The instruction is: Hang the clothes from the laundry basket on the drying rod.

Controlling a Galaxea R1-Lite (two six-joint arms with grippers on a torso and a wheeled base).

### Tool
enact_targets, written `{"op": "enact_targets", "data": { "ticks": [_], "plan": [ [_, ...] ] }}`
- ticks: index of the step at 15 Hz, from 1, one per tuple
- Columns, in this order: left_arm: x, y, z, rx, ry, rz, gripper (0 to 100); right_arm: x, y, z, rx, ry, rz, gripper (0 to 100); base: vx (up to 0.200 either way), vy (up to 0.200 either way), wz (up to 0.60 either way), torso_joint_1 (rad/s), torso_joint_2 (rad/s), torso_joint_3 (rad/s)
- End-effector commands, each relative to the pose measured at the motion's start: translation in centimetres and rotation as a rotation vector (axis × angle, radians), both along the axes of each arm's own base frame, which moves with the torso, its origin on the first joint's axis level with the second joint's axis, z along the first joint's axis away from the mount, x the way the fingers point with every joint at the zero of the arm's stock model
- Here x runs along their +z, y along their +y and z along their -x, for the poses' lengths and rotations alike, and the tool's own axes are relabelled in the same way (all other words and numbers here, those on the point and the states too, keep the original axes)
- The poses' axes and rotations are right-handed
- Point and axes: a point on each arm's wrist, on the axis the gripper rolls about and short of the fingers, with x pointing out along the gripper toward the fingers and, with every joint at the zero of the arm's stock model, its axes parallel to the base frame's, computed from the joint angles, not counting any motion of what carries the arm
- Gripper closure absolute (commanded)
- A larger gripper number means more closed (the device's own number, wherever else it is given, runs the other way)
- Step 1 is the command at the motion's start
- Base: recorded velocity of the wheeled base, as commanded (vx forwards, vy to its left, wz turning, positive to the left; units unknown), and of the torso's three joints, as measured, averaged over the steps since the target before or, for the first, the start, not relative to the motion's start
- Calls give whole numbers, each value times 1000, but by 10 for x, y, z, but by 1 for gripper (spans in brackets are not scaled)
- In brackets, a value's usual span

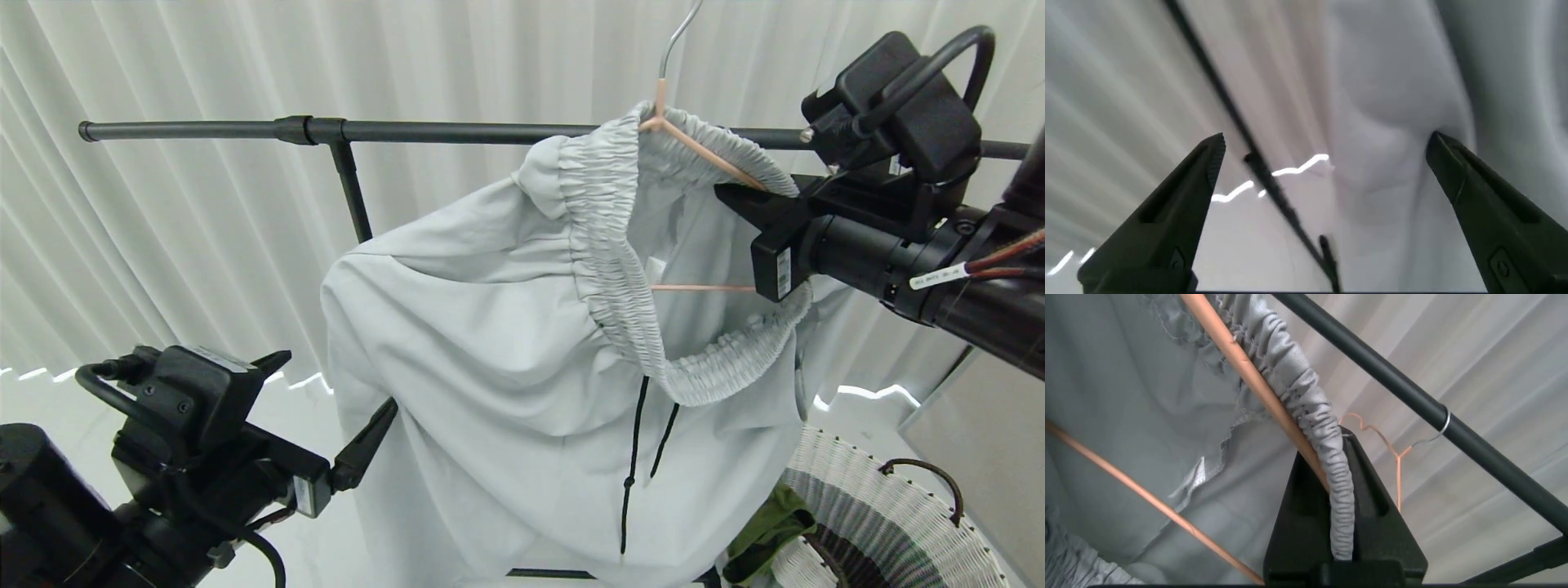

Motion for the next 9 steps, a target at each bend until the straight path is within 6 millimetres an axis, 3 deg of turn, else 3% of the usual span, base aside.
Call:
{"op": "enact_targets", "data": {
  "ticks": [1, 2, 3, 7, 9],
  "plan": [
    [-2, -1, -1, -20, 9, -6, 0, 0, 1, 1, 5, -1, 0, 100, 0, 0, 0, 0, 0, 0],
    [-2, -1, -1, -21, 10, -6, 0, 0, 2, 2, 12, -1, 0, 100, 0, 0, 0, 0, 0, 0],
    [-2, -1, -1, -21, 9, -5, 100, 0, 3, 3, 17, -1, 0, 100, 0, 0, 0, 0, 0, 0],
    [-4, -1, -2, -15, 18, -12, 100, 1, 5, 6, 26, -2, -2, 100, 0, 0, 0, 0, 0, 0],
    [-12, 14, -1, 58, 47, -32, 100, 0, 2, 2, 6, -1, -1, 100, 0, 0, 0, 0, 0, 0]
  ]
}}
